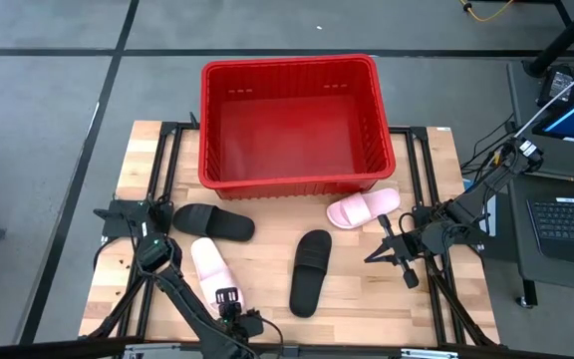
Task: Pick and place slides into bin
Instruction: Put the top pink slide into the red bin
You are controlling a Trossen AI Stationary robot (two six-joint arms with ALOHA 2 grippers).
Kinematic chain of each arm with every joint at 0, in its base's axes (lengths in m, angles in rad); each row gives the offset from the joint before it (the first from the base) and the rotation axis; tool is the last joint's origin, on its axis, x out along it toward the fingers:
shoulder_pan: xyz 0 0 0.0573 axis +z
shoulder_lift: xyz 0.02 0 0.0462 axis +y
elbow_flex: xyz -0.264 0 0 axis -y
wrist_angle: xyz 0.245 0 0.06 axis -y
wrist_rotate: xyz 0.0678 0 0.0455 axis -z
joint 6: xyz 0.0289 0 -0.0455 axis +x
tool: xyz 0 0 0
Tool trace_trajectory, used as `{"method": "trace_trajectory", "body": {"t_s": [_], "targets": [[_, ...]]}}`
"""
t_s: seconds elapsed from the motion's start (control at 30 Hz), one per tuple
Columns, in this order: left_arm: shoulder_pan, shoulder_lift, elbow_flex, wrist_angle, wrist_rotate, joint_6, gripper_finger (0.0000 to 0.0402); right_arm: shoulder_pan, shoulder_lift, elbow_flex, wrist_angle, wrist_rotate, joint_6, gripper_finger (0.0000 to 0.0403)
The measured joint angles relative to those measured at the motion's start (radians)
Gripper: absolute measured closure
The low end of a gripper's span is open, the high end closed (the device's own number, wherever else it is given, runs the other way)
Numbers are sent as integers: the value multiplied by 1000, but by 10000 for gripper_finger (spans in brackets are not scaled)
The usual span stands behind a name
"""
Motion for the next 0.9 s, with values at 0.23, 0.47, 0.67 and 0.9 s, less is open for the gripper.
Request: {"method": "trace_trajectory", "body": {"t_s": [0.23,0.47,0.67,0.9], "targets": [[0,-85,-96,0,-19,-56,276,0,0,0,0,0,0,398],[-9,-339,-413,83,-73,-290,279,0,0,0,-1,0,16,398],[-21,-428,-531,344,-105,-298,286,0,0,0,-4,0,17,398],[5,-418,-531,379,-4,-301,285,0,0,0,-3,0,21,398]]}}
